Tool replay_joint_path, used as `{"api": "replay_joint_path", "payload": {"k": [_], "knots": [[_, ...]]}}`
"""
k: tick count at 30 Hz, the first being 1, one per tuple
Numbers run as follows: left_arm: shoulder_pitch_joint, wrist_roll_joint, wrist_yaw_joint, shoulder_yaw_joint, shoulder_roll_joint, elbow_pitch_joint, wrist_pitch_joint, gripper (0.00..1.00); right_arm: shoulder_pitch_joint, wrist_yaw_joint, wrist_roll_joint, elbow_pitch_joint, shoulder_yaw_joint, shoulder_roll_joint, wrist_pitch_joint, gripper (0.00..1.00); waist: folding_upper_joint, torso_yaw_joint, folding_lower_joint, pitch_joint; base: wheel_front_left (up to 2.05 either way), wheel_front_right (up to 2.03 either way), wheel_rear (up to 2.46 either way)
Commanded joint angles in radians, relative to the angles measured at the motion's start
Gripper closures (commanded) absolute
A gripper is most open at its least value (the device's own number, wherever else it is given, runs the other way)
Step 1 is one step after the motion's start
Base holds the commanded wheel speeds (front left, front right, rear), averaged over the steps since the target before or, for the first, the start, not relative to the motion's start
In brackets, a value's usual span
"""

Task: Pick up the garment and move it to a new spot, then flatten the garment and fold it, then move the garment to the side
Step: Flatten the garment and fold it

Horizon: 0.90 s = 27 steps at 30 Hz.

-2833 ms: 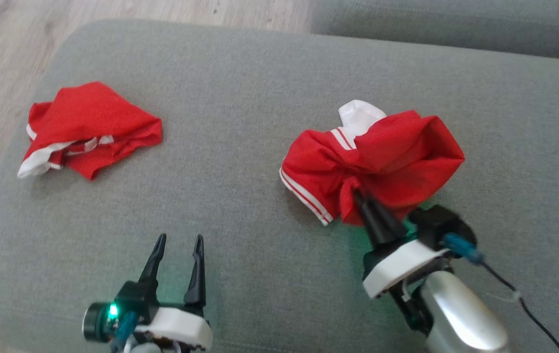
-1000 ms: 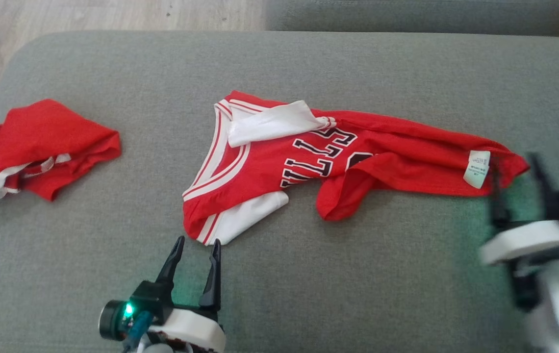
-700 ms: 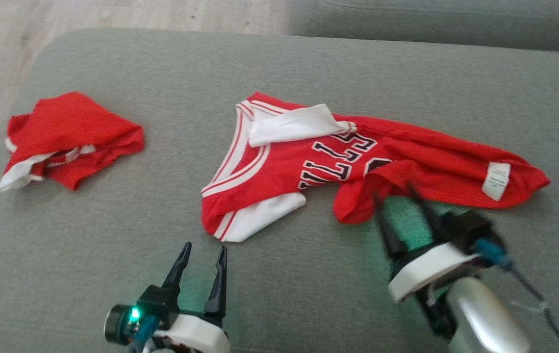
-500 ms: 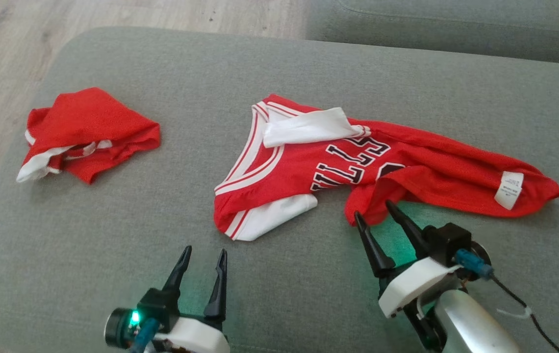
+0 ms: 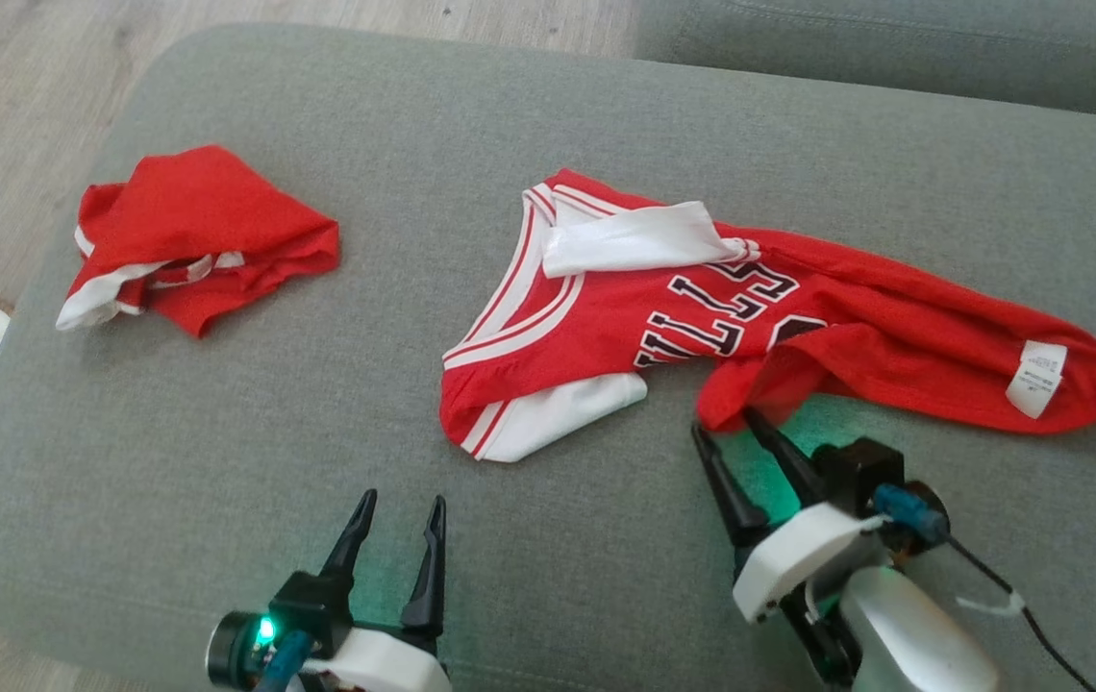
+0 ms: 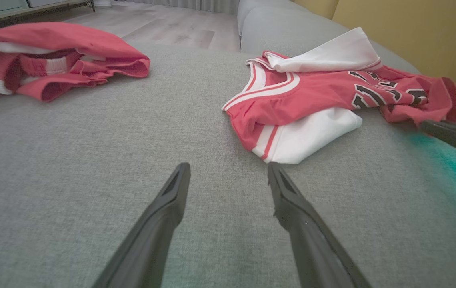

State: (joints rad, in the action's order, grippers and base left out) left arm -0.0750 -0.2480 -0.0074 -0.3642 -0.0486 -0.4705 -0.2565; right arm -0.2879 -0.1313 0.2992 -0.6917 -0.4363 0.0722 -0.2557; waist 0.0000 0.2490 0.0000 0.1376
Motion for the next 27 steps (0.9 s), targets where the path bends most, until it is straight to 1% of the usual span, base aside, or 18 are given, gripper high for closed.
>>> {"api": "replay_joint_path", "payload": {"k": [1, 2, 3, 4, 5, 10, 13, 16, 21, 27], "knots": [[-0.029, -0.005, 0.009, 0.020, -0.002, 0.030, -0.005, 0.00, -0.039, 0.001, 0.005, 0.025, -0.011, -0.018, -0.006, 0.51, 0.0000, 0.003, 0.0000, 0.004, 0.00, 0.00, 0.00], [-0.029, -0.006, 0.010, 0.021, -0.002, 0.030, -0.005, 0.00, -0.041, 0.001, 0.006, 0.030, -0.009, -0.018, -0.006, 0.65, 0.0000, 0.003, 0.0000, 0.005, 0.00, 0.00, 0.00], [-0.029, -0.006, 0.010, 0.021, -0.002, 0.030, -0.005, 0.00, -0.041, 0.001, 0.006, 0.030, -0.009, -0.018, -0.006, 0.65, 0.0000, 0.003, 0.0000, 0.005, 0.00, 0.00, 0.00], [-0.029, -0.006, 0.011, 0.022, -0.002, 0.030, -0.005, 0.00, -0.041, 0.001, 0.009, 0.037, -0.005, -0.019, -0.006, 0.94, 0.0000, 0.002, 0.0000, 0.006, 0.00, 0.00, 0.00], [-0.028, -0.006, 0.012, 0.023, -0.002, 0.030, -0.005, 0.00, -0.040, 0.001, 0.013, 0.046, 0.002, -0.020, -0.006, 1.00, 0.0000, -0.001, 0.0000, 0.006, 0.00, 0.00, 0.00], [-0.016, -0.007, 0.015, 0.036, -0.002, 0.029, -0.005, 0.00, -0.018, 0.001, 0.024, 0.104, 0.033, -0.021, -0.006, 1.00, 0.0000, -0.035, 0.0000, -0.008, 0.00, 0.00, 0.00], [-0.009, -0.009, 0.014, 0.046, -0.002, 0.029, -0.005, 0.00, 0.013, 0.001, 0.027, 0.157, 0.087, -0.004, -0.006, 1.00, 0.0000, -0.073, 0.0000, -0.026, 0.00, 0.00, 0.00], [-0.003, -0.007, 0.014, 0.056, -0.002, 0.034, -0.005, 0.00, 0.061, 0.001, 0.016, 0.223, 0.162, 0.045, -0.006, 1.00, 0.0000, -0.120, 0.0000, -0.044, 0.00, 0.00, 0.00], [-0.003, -0.008, 0.013, 0.065, -0.002, 0.037, -0.005, 0.00, 0.143, 0.001, -0.016, 0.282, 0.279, 0.160, -0.006, 1.00, 0.0000, -0.194, 0.0000, -0.059, 0.00, 0.00, 0.00], [-0.013, -0.004, 0.011, 0.070, -0.002, 0.032, -0.005, 0.00, 0.156, 0.001, -0.060, 0.316, 0.362, 0.239, -0.006, 1.00, 0.0000, -0.248, 0.0000, -0.048, 0.00, 0.00, 0.00]]}}
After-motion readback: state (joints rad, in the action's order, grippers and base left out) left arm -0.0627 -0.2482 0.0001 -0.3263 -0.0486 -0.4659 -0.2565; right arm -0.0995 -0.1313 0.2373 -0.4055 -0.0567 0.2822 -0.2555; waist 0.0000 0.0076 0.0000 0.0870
